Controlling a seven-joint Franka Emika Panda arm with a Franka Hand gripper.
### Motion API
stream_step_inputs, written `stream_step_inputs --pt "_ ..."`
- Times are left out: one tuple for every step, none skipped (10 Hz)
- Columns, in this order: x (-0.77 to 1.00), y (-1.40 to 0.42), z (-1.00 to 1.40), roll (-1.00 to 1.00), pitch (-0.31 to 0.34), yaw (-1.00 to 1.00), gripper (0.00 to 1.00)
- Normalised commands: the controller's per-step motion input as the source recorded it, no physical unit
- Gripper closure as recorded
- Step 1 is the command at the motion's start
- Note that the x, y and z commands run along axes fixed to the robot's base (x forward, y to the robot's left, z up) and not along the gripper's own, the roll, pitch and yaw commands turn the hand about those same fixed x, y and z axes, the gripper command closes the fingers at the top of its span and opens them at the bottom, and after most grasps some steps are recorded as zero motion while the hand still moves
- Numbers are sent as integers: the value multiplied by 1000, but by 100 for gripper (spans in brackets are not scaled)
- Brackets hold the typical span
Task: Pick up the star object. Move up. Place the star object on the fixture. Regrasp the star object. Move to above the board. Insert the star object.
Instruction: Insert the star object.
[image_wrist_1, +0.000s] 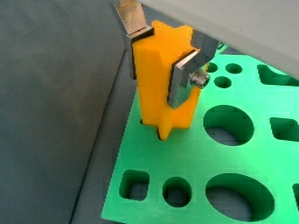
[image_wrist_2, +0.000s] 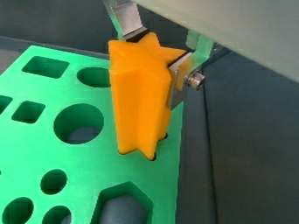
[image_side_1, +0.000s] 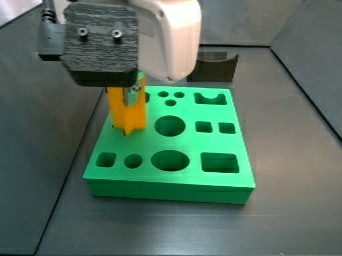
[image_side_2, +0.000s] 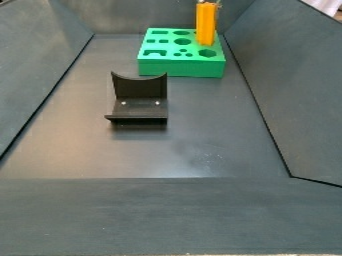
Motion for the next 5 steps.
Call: stream_step_inputs --pt "-26 -40 -834 -93 109 86 100" --pt "-3 0 0 -46 0 3 100" --pt "0 0 0 0 -17 0 100" --pt "0 0 -83 -3 -86 0 100" --pt "71 -166 -151 0 -6 17 100"
